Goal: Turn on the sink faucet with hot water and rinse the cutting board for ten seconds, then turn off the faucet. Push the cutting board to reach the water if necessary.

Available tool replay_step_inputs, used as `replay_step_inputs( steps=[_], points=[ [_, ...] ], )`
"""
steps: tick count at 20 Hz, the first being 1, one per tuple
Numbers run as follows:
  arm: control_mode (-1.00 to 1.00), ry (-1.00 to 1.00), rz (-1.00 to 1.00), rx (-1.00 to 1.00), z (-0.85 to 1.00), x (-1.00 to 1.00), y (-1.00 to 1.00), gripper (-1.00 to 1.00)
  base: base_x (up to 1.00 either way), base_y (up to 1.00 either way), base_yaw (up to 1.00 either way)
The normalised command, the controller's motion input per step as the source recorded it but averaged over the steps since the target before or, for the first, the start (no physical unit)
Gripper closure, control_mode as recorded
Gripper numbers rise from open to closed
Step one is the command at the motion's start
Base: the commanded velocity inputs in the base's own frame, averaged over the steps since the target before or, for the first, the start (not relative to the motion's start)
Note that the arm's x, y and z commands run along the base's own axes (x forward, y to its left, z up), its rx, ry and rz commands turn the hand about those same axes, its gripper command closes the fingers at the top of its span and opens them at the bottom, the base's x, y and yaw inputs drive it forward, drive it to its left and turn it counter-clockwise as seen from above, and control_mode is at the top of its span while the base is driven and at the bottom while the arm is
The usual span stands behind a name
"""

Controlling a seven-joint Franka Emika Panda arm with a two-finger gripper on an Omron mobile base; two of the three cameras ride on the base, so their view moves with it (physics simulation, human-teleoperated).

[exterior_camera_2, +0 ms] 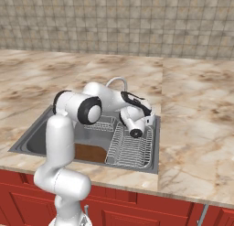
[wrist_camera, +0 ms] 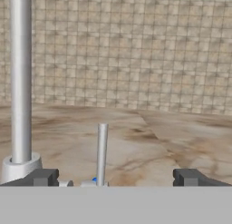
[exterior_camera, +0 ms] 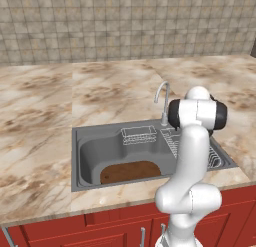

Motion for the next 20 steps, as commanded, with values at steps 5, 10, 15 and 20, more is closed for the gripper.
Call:
replay_step_inputs(
  steps=[5, 10, 15, 20],
  points=[
    [-1.00, -0.01, 0.00, 0.00, -0.17, 0.15, 0.00, -1.00, 0.00, 0.00, 0.00],
    [-1.00, 0.00, 0.00, 0.00, -0.04, 0.22, 0.00, -1.00, 0.00, 0.00, 0.00],
    [-1.00, 0.00, 0.00, 0.00, 0.00, 0.21, 0.00, -1.00, 0.00, 0.00, 0.00],
    [-1.00, 0.00, 0.00, 0.00, 0.00, 0.14, 0.00, -1.00, 0.00, 0.00, 0.00]
  ],
)
